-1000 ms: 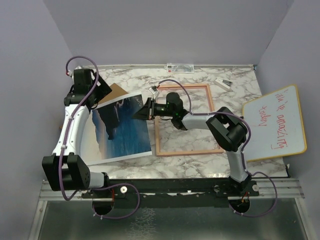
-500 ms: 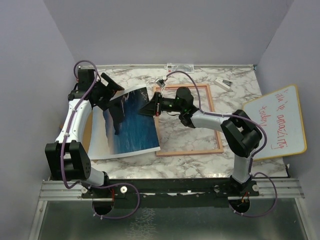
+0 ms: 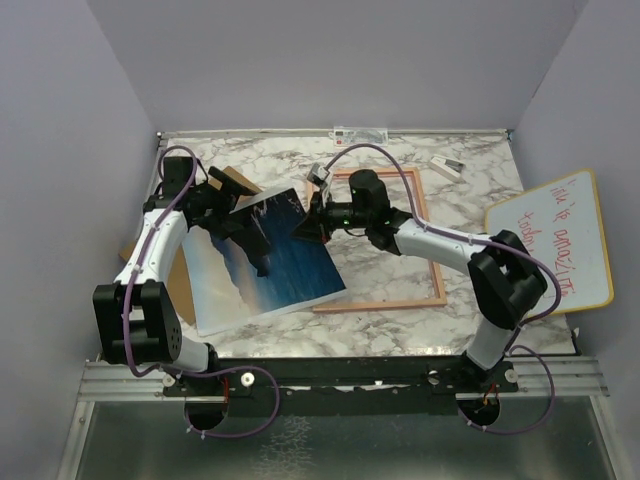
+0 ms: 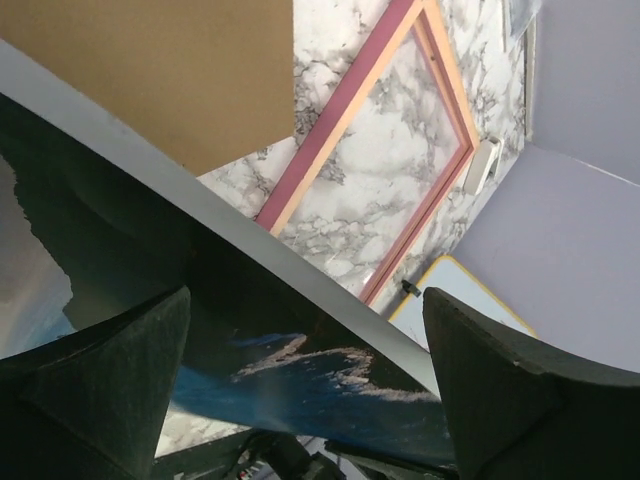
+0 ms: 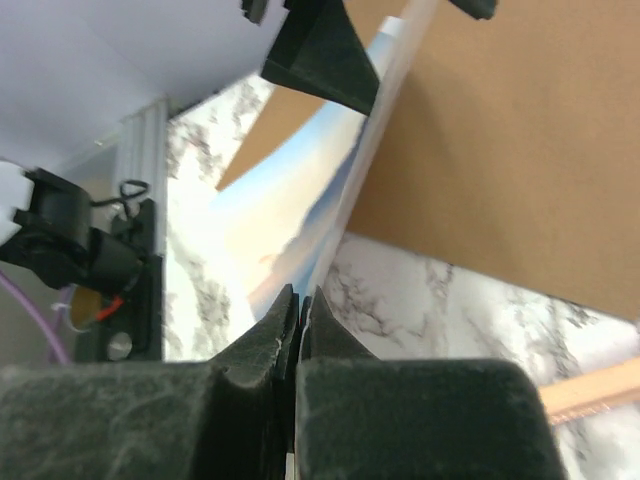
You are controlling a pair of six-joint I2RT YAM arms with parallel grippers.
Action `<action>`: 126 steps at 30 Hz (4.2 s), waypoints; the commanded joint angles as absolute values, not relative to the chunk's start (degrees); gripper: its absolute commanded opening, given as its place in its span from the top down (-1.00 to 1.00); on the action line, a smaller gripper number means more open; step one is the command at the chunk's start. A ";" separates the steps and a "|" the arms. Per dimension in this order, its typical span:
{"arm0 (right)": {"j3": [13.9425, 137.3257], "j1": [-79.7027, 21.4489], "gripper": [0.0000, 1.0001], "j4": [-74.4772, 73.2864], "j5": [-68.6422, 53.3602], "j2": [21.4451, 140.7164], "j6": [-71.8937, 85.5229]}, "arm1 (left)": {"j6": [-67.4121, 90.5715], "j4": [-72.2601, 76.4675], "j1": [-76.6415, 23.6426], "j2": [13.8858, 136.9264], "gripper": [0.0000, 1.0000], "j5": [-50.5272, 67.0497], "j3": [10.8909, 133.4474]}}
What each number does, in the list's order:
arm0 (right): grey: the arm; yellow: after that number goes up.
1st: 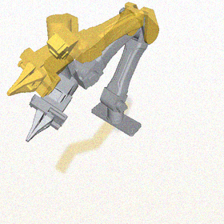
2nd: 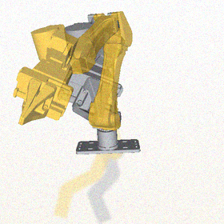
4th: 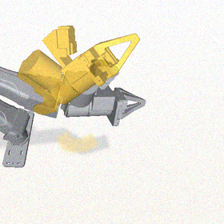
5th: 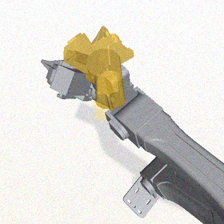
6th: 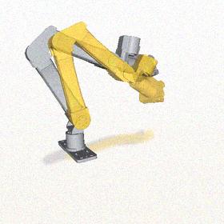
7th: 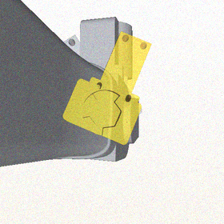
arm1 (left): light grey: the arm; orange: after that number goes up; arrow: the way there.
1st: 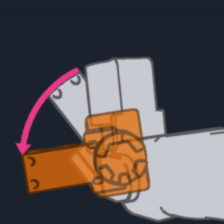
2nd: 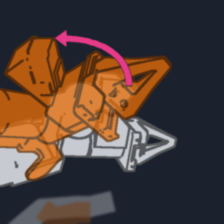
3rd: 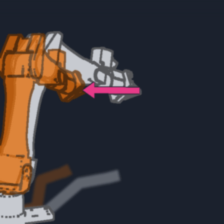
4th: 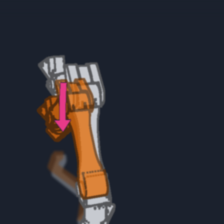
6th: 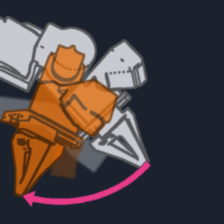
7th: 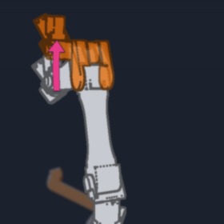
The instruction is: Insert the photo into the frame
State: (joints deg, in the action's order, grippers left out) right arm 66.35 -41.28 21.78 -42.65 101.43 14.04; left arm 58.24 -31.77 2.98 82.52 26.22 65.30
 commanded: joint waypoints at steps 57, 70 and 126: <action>49.65 -45.90 -0.93 15.42 -0.70 70.19 -3.50 | 60.33 -12.21 1.69 86.27 1.00 34.95 80.61; 57.19 -27.37 -0.88 1.15 3.37 67.55 23.67 | 50.99 -13.30 -9.17 101.11 1.00 35.89 106.43; 61.39 1.38 -0.61 -25.15 0.88 95.68 40.78 | 50.51 5.69 -26.80 95.97 1.00 21.25 58.03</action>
State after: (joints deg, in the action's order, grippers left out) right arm 62.17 1.19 -24.29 1.89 94.19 40.38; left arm 49.63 2.72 -27.00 96.97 27.55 61.39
